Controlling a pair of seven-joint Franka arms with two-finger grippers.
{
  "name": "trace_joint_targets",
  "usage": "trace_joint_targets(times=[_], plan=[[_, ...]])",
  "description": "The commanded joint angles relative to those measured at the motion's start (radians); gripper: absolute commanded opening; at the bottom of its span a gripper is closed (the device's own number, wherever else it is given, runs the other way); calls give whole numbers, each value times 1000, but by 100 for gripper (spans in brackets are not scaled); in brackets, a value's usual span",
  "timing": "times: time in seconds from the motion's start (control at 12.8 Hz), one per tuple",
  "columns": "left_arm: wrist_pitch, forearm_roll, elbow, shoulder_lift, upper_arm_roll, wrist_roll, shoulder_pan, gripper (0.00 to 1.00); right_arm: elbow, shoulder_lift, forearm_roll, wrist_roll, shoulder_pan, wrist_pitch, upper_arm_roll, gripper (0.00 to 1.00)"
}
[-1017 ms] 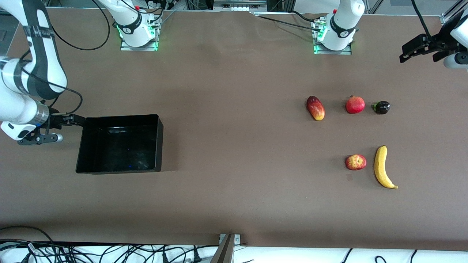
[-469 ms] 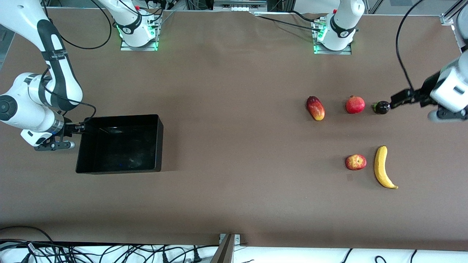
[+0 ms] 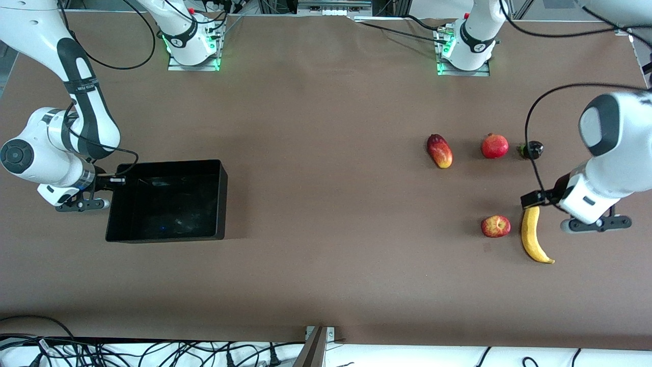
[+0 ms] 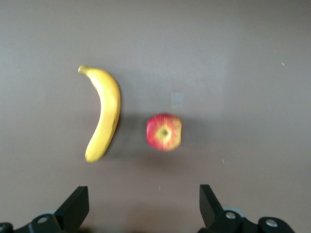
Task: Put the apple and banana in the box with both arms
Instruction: 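Grasp the box rim with the right gripper while the left gripper grasps the apple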
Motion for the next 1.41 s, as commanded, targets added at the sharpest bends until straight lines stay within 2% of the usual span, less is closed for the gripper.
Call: trace_joint_targets(times=[0.0,0.16,0.39,0.55,0.7,0.86,1.02,1.25,1.33], plan=[[104,-12,20,89,-2,-21,5,100,4,-15,-2,1,-9,-3,13,0],[238,-12,17,166,-10,-77,3,100,44,-36,0,4,-5,-51,53,0],[346,-12,10,238,-18,-91,5,100,173,-36,52,9,13,-186,119,0],[433,-12,-15,273,-22,-131,3,100,225,-38,116,23,86,-232,134,0],[569,-9,-97,282,-41,-168,3,100,259,-36,156,52,158,-291,137,0],[649,-4,-173,282,-41,-168,3,100,273,-36,216,171,269,-307,137,0],[679,2,-219,276,-41,-165,3,100,300,-25,216,320,370,-307,136,0],[680,2,-231,272,-41,-163,3,100,366,37,217,482,491,-298,136,0],[680,2,-242,266,-41,-165,3,92,403,71,217,539,530,-296,136,0]])
